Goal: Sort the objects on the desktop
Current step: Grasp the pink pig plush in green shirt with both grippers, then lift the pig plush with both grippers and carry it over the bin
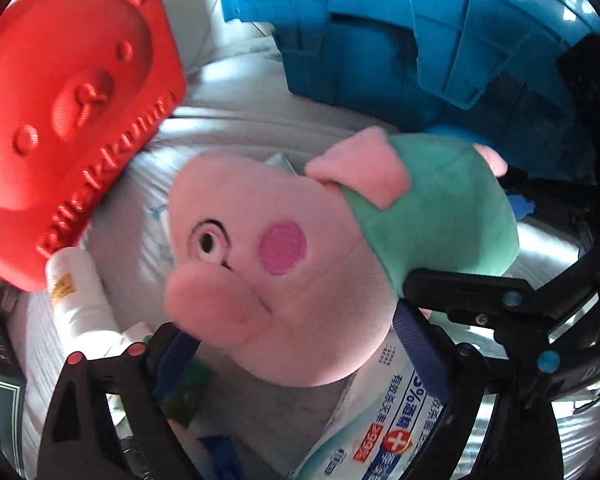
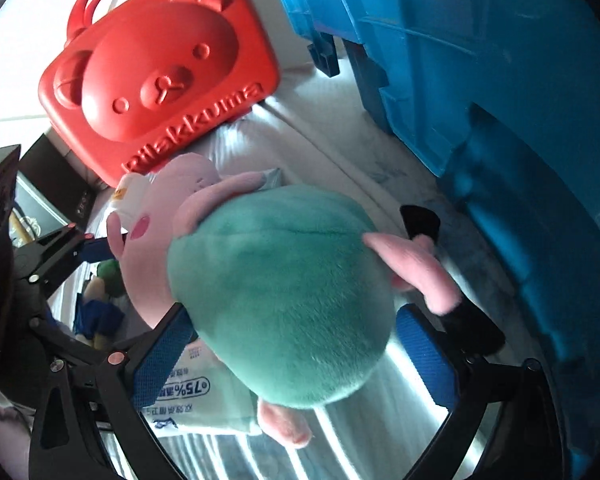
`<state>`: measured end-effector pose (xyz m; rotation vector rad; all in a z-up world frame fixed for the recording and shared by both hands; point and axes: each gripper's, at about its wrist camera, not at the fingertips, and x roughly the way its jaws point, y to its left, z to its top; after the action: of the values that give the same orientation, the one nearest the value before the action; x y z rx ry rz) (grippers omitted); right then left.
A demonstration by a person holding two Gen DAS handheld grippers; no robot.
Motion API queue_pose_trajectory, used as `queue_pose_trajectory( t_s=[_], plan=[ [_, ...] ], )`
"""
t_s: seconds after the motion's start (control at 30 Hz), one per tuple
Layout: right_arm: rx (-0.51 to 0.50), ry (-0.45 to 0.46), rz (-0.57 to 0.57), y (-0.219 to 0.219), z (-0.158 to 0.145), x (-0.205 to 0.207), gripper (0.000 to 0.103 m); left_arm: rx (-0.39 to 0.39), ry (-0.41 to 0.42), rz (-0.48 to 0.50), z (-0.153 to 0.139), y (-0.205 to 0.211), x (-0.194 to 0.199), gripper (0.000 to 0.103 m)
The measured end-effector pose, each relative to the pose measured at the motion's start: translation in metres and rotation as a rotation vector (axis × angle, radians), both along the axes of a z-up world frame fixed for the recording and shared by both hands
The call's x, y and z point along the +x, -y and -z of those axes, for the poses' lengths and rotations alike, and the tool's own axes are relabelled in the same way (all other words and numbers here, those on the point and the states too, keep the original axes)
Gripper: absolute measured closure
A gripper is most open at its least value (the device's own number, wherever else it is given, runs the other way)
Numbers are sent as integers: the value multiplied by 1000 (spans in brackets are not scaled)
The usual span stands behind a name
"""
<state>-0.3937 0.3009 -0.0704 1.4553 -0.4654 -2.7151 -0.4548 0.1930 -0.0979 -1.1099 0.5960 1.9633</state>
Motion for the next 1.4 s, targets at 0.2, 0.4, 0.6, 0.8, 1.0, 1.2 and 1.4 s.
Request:
queue_pose_trajectory(
  t_s=[0.2,0.4,0.6,0.8,1.0,1.2,1.4],
  plan=[
    [32,-27,-26,6,-13,5,25,35,-25,-37,-18,13,16,21],
    [19,-75,-93,26,-40,26,25,35,-90,-81,-54,45,43,21],
    [12,-158,-159,53,-91,50,25,57,-188,-131,-116,78,81,21],
    [34,-253,-187,66,-156,90,25,108,-298,-160,-183,96,127,21],
    [55,-362,-172,53,-226,147,25,166,-405,-138,-248,77,181,21],
    [71,-443,-105,7,-281,204,25,219,-481,-60,-302,20,229,21],
    [109,-473,-7,-65,-317,240,25,263,-493,19,-337,-61,258,21]
  ],
)
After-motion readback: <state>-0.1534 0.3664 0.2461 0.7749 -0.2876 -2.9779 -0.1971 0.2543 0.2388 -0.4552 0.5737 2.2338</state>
